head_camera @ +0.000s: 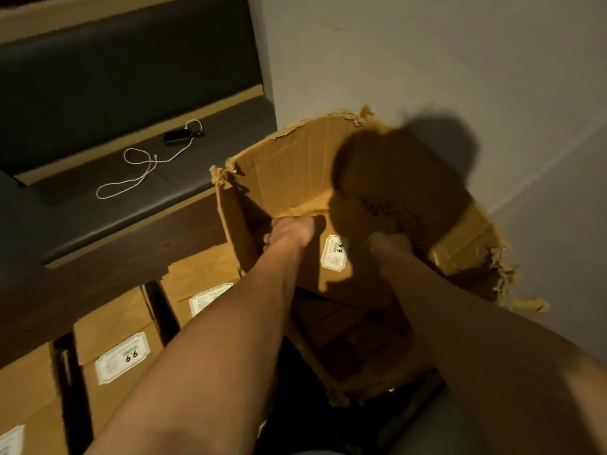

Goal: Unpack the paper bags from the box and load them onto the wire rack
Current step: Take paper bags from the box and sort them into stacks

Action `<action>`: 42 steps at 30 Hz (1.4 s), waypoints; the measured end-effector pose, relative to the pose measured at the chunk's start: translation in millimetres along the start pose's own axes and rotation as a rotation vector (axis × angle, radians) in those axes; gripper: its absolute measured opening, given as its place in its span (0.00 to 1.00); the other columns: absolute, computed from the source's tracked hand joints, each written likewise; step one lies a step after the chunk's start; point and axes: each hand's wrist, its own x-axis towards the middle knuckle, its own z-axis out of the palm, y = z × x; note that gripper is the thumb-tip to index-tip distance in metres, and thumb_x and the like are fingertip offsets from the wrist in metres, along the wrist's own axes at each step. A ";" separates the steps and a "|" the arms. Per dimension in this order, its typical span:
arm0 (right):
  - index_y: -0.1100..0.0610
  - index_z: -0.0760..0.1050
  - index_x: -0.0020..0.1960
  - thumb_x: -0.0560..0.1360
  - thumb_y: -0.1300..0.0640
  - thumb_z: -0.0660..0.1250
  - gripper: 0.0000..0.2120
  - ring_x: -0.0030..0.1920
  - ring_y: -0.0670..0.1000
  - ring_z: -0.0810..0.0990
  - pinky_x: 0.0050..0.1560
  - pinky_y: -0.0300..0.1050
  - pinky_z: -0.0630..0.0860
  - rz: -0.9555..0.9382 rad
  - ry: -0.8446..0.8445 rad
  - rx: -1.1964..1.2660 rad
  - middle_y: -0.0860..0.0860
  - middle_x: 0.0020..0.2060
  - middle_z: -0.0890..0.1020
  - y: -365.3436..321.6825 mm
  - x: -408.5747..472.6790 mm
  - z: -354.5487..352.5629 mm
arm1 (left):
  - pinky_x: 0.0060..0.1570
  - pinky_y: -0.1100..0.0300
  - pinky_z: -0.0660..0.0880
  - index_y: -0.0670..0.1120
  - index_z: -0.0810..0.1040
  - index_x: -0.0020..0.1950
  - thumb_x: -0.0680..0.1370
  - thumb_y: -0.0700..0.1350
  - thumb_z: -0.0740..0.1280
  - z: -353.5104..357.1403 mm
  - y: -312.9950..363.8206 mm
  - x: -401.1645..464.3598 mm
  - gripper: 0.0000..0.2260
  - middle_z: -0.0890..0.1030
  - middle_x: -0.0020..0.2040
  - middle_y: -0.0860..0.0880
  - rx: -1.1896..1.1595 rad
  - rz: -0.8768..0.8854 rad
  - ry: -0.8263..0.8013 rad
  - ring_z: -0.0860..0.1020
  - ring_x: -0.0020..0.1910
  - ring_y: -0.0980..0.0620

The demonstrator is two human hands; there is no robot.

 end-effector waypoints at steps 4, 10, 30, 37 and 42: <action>0.61 0.69 0.69 0.71 0.53 0.66 0.28 0.56 0.63 0.77 0.58 0.59 0.77 0.114 -0.016 -0.031 0.59 0.61 0.76 25.0 42.9 -0.1 | 0.55 0.53 0.66 0.40 0.60 0.75 0.80 0.50 0.64 20.0 -17.7 12.4 0.28 0.66 0.71 0.41 0.003 -0.188 -0.014 0.68 0.68 0.40; 0.58 0.48 0.78 0.70 0.44 0.74 0.49 0.71 0.64 0.62 0.65 0.58 0.68 0.224 0.068 -0.192 0.59 0.75 0.55 37.8 50.0 0.0 | 0.70 0.42 0.68 0.40 0.69 0.74 0.63 0.49 0.77 61.9 -67.5 96.1 0.41 0.70 0.73 0.39 -0.080 -0.205 -0.093 0.70 0.71 0.38; 0.60 0.50 0.77 0.73 0.49 0.66 0.40 0.70 0.64 0.62 0.64 0.58 0.69 0.203 0.106 -0.323 0.60 0.74 0.55 26.8 39.5 4.1 | 0.38 0.65 0.72 0.43 0.77 0.60 0.81 0.51 0.66 -7.3 3.8 12.5 0.14 0.77 0.49 0.47 0.277 0.115 -0.305 0.77 0.44 0.52; 0.58 0.45 0.79 0.70 0.35 0.66 0.50 0.76 0.66 0.51 0.73 0.65 0.57 0.151 0.175 -0.174 0.62 0.77 0.50 18.7 1.9 10.6 | 0.29 0.65 0.73 0.48 0.79 0.54 0.75 0.36 0.72 -59.6 6.0 -24.5 0.11 0.79 0.42 0.54 -0.341 0.352 -0.210 0.79 0.44 0.51; 0.58 0.58 0.76 0.67 0.26 0.64 0.50 0.70 0.65 0.66 0.67 0.62 0.67 0.142 0.013 0.247 0.61 0.73 0.65 -1.0 -51.2 20.7 | 0.44 0.65 0.77 0.46 0.77 0.58 0.76 0.35 0.71 -102.6 5.8 -59.9 0.14 0.83 0.49 0.52 -0.820 0.461 -0.150 0.81 0.51 0.52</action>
